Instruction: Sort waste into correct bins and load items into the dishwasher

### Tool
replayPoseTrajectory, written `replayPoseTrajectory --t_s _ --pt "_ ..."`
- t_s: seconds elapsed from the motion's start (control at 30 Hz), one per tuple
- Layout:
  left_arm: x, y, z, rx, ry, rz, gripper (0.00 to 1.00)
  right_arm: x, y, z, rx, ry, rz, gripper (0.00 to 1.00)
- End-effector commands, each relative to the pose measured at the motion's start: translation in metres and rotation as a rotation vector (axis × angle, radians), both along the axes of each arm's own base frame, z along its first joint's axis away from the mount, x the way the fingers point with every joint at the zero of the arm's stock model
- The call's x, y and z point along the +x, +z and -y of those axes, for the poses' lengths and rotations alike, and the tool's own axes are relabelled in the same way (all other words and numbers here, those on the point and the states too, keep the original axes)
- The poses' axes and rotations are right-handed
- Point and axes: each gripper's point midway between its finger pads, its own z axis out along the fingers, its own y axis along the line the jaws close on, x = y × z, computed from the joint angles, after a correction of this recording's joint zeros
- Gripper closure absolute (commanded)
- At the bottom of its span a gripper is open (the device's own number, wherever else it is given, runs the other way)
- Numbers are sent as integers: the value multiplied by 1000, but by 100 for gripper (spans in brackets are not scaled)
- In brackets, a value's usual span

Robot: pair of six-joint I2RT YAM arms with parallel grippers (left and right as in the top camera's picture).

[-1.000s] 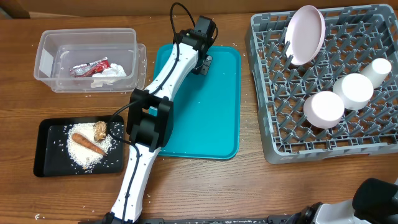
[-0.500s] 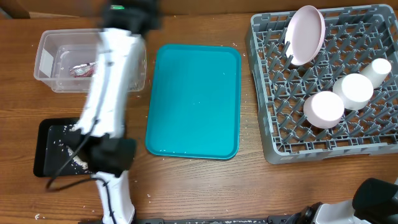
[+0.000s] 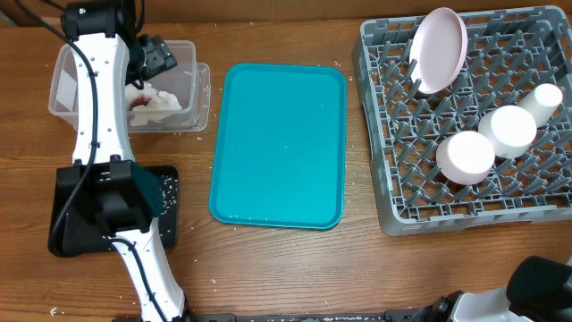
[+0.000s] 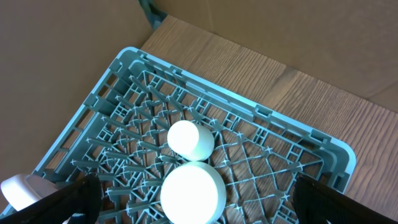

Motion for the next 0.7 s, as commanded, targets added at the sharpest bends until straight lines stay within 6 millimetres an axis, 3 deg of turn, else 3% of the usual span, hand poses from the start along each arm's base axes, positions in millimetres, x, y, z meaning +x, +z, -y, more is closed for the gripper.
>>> replayPoseTrajectory --t_s 0.0,0.13,0.33,0.5,0.67 --pt "-3 13 16 -105 -17 31 0 0 4 0 -4 -7 13 0" --pt "-18 45 24 -103 -32 73 0 0 4 0 -4 -7 13 0" --pt "-77 75 38 -67 -70 -29 0 0 4 0 -4 -7 14 0" --pt "-98 98 81 -143 -204 16 0 0 4 0 -4 -7 14 0" --pt "-134 126 125 -124 -291 72 0 0 4 0 -4 -7 13 0"
